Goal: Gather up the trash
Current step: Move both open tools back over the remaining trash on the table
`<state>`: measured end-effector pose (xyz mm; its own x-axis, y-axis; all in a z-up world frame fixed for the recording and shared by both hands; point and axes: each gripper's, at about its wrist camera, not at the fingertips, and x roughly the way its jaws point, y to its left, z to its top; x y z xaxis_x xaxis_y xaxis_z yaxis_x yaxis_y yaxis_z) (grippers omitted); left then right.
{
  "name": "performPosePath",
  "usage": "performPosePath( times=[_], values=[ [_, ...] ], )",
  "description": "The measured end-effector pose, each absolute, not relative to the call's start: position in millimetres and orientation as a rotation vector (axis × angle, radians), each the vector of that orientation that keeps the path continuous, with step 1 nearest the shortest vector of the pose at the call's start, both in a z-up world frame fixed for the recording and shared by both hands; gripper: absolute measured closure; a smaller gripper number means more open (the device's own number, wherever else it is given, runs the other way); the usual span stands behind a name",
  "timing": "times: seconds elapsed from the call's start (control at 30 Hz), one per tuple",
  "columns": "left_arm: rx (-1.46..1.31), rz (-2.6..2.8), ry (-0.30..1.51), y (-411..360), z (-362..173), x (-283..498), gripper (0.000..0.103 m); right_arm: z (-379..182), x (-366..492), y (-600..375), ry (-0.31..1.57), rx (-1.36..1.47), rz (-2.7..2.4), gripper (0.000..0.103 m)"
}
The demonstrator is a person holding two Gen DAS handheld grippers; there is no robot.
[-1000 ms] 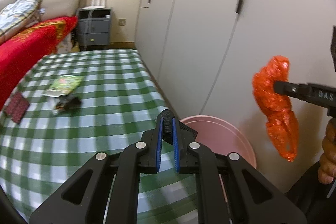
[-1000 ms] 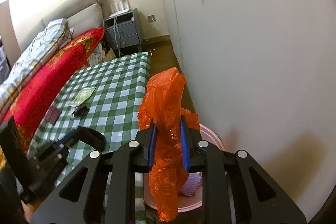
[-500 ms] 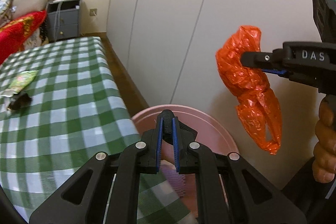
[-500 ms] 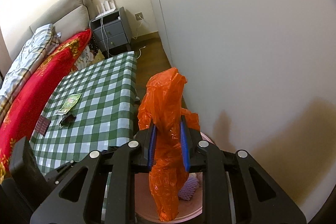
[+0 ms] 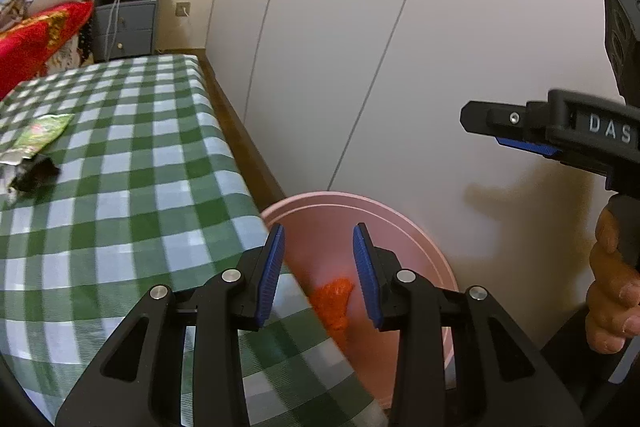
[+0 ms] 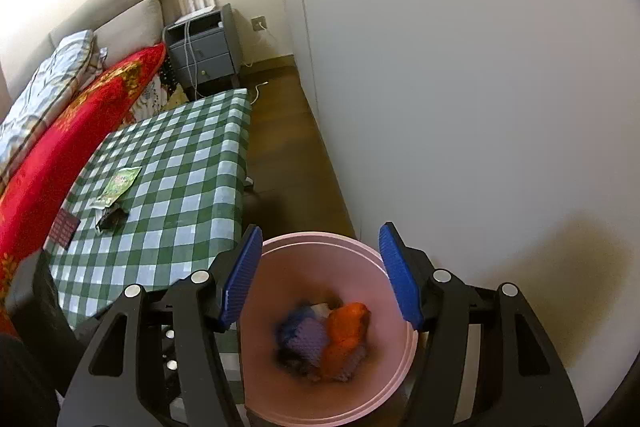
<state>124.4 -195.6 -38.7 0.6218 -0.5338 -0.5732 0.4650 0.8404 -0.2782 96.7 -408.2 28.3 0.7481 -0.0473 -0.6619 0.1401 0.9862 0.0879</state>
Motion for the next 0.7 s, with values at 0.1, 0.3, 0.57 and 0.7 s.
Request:
performPosePath(
  times=[0.1, 0.3, 0.57, 0.7],
  values=[
    [-0.102, -0.554, 0.671, -184, -32, 123, 0.068, 31, 94, -401, 0.703, 0.114, -0.083, 0.042],
    [-0.096, -0.481, 0.611, -150, -16, 109, 0.068, 36, 87, -382, 0.667, 0.078, -0.035, 0.043],
    [-0.133, -0.307, 0.552, -93, -8, 99, 0.068, 37, 86, -345, 0.627, 0.109, 0.078, 0.058],
    [-0.167, -0.174, 0.537, -62, -8, 100, 0.068, 34, 96, -314, 0.602, 0.117, 0.170, 0.076]
  ],
)
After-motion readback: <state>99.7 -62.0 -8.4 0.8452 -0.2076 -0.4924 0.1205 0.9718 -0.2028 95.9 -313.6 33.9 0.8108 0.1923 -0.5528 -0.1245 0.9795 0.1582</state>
